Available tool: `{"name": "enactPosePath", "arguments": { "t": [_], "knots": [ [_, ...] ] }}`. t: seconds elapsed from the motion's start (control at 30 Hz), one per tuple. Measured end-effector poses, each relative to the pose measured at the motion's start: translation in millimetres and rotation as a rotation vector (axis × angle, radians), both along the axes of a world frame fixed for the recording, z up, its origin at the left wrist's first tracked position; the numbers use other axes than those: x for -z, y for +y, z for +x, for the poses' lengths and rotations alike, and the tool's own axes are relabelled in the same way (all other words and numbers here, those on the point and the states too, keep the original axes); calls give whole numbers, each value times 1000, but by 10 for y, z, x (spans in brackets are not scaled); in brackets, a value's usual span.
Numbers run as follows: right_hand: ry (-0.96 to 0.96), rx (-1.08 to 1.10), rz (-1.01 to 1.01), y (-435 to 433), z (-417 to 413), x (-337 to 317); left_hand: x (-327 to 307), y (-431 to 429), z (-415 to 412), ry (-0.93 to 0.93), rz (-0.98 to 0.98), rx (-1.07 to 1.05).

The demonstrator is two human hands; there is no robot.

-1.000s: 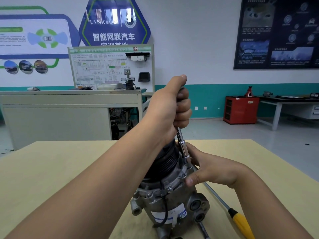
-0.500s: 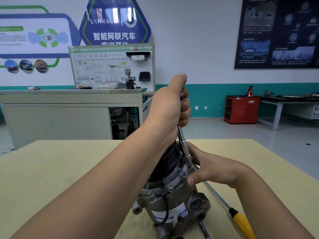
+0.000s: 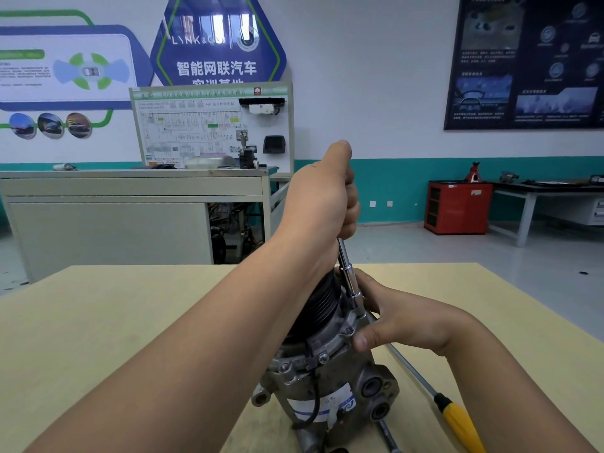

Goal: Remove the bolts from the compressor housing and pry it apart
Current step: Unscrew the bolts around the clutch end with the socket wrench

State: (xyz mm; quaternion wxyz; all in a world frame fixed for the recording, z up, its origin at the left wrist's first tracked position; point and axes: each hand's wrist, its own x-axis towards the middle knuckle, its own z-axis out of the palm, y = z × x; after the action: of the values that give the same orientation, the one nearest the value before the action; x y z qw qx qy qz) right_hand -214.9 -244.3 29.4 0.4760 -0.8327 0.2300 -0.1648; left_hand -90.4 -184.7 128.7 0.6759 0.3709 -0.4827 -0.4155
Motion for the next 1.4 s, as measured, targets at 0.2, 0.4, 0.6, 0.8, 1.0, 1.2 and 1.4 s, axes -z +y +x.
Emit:
{"name": "enactPosePath", "arguments": {
  "t": [0.2,0.4,0.6,0.8,1.0,1.2,1.4],
  "knots": [
    [0,-3,4,14,4,-16,2,5,-15,1,-11,-12],
    [-5,-13,9,21,-9,-18,1,17,-29,14,-15,-42],
    [-12,-17,15,19,-2,-18,-3,26,-49,20,-9,-76],
    [-4,-4,0,11,6,-1,-6,28,-53,13,5,-109],
    [0,-5,-2,18,-1,4,-9,27,-54,12,10,-152],
    [-15,-4,19,26,9,-7,4,-7,-54,-33,24,-246],
    [-19,-8,28,28,12,-12,0,-26,-74,-10,23,-340]
  ]
}}
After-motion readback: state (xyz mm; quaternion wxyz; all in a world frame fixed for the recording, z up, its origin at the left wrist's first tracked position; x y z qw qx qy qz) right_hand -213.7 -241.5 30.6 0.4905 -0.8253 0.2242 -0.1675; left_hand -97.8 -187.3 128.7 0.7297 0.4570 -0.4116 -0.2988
